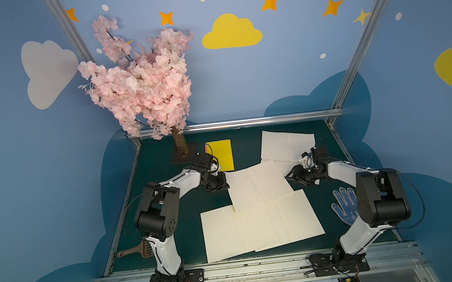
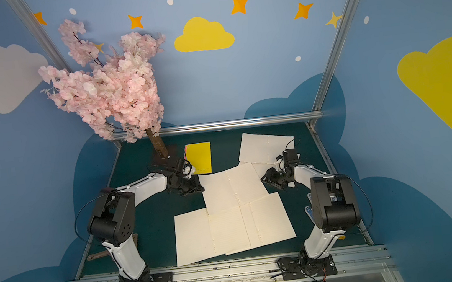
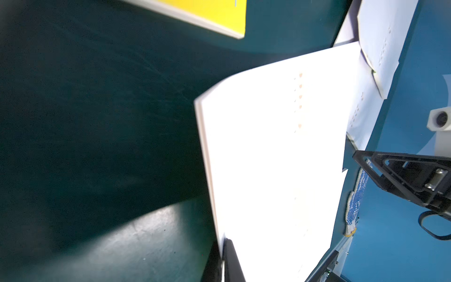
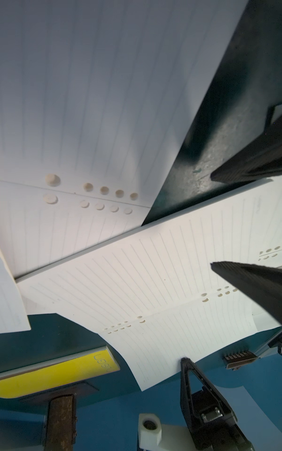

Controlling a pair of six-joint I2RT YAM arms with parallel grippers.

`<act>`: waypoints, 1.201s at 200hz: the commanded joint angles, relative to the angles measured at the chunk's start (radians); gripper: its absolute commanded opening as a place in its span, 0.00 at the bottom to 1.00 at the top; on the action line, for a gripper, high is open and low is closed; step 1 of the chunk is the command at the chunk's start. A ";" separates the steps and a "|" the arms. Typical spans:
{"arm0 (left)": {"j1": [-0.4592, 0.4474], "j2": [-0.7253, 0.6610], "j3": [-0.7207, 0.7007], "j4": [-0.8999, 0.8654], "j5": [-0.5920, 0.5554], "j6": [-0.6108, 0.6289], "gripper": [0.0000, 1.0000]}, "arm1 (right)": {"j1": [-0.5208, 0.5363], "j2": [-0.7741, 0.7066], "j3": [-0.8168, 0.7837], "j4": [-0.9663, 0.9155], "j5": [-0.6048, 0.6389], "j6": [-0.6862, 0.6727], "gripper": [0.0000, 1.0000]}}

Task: Close the notebook
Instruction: Close the notebook at the center of the board.

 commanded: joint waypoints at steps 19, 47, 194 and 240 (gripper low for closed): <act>0.012 0.010 0.058 -0.036 0.033 0.033 0.13 | -0.002 0.034 0.019 0.015 -0.044 -0.013 0.54; 0.013 0.021 0.079 -0.038 0.044 0.032 0.19 | 0.006 0.052 0.023 0.024 -0.055 -0.011 0.53; -0.028 0.010 0.128 -0.039 0.095 0.046 0.30 | 0.038 0.098 0.037 0.037 -0.058 -0.003 0.52; -0.057 0.015 0.165 -0.038 0.102 0.045 0.32 | 0.044 0.101 0.037 0.038 -0.057 -0.003 0.52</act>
